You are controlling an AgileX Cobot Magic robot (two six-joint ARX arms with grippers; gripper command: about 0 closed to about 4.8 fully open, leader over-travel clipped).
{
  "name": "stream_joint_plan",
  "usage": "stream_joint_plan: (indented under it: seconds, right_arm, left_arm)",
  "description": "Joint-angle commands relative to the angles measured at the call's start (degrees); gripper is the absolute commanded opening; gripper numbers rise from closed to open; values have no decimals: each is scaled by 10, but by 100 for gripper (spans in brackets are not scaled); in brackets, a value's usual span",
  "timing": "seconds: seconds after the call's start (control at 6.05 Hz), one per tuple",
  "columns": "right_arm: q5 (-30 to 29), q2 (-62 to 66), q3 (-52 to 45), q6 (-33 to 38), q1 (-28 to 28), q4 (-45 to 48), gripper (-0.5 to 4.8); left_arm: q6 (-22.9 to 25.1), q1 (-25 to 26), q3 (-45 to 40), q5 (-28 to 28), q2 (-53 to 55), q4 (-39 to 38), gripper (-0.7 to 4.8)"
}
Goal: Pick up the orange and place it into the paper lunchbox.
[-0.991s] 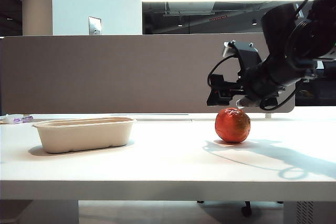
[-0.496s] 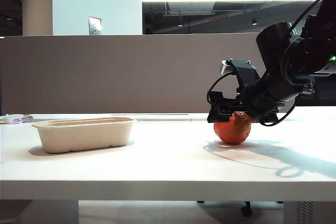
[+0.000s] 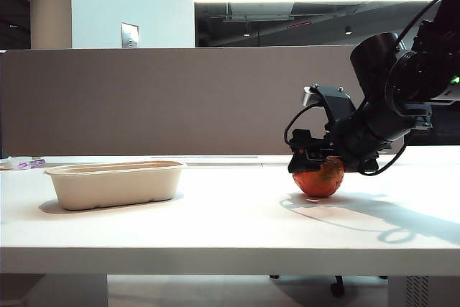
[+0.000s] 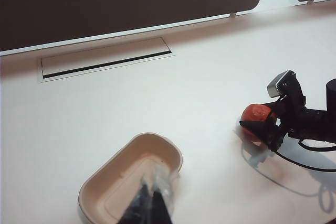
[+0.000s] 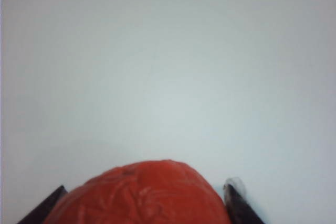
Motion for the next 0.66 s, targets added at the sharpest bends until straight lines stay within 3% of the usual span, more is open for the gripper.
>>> stream_joint_plan:
  seconds: [0.17, 0.33, 0.66]
  right_arm:
    - [-27, -76, 3, 0, 3, 37, 291]
    - [-68, -94, 15, 2, 27, 66, 291]
    - [-58, -59, 153, 22, 154, 38, 291]
  left_arm:
    - [-2, 0, 3, 1, -1, -96, -5]
    - [-2, 0, 3, 2, -2, -118, -5]
    - [-11, 0, 3, 2, -2, -110, -5]
